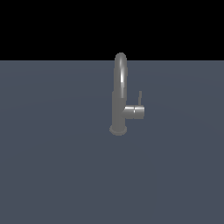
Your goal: Turn on the faucet by rotating a designated handle.
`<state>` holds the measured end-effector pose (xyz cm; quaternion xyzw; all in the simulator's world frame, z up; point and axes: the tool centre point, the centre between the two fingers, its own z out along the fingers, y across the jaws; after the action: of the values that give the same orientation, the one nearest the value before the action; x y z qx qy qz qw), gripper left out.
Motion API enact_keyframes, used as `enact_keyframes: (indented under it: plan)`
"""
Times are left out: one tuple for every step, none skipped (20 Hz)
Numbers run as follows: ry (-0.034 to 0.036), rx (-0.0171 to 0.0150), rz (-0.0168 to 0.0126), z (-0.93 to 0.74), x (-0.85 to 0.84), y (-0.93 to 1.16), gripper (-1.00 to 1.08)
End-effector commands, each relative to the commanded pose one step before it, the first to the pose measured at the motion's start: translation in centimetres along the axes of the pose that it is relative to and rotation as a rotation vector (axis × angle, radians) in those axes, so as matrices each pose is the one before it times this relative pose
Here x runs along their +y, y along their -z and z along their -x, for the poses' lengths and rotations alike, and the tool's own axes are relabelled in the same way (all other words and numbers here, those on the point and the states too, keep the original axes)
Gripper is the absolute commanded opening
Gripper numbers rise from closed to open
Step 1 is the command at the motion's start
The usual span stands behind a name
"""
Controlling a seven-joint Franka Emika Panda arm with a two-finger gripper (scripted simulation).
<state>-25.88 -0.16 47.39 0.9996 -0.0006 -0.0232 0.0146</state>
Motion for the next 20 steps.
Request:
enact_keyframes:
  plan:
    - [0.0, 0.0, 0.0, 0.0, 0.001, 0.0, -1.0]
    - [0.0, 0.0, 0.0, 0.001, -0.025, 0.009, -1.0]
    - [-0.00126, -0.00122, -0.0013, -0.054, 0.023, -0.01, -1.0]
    - [-0.00165, -0.00158, -0.0017, -0.068, 0.003, -0.003, -1.0]
    - [-0.00222, -0.00214, -0.00229, -0.092, -0.003, -0.002, -1.0]
    - [-0.00293, -0.00282, -0.00303, -0.122, 0.002, -0.005, -1.0]
    - [-0.00352, -0.00339, -0.00364, -0.146, -0.003, -0.004, -1.0]
    - [-0.0042, -0.00405, -0.00434, -0.174, 0.0, -0.006, -1.0]
    - [-0.00485, -0.00468, -0.00502, -0.201, -0.001, -0.006, -1.0]
    - [-0.00553, -0.00533, -0.00571, -0.229, 0.0, -0.007, -1.0]
    - [-0.00619, -0.00597, -0.0064, -0.256, -0.001, -0.008, -1.0]
    - [-0.00687, -0.00663, -0.00711, -0.285, -0.001, -0.009, -1.0]
    - [-0.00757, -0.00729, -0.00782, -0.313, 0.0, -0.01, -1.0]
    - [-0.00826, -0.00796, -0.00854, -0.342, -0.001, -0.011, -1.0]
    - [-0.00897, -0.00865, -0.00928, -0.372, 0.0, -0.012, -1.0]
    - [-0.00968, -0.00934, -0.01002, -0.401, -0.001, -0.013, -1.0]
    - [-0.01041, -0.01005, -0.01078, -0.432, 0.0, -0.014, -1.0]
    - [-0.01115, -0.01077, -0.01155, -0.462, 0.0, -0.014, -1.0]
    - [-0.01191, -0.0115, -0.01235, -0.494, 0.0, -0.015, -1.0]
    - [-0.01267, -0.01224, -0.01314, -0.526, 0.0, -0.016, -1.0]
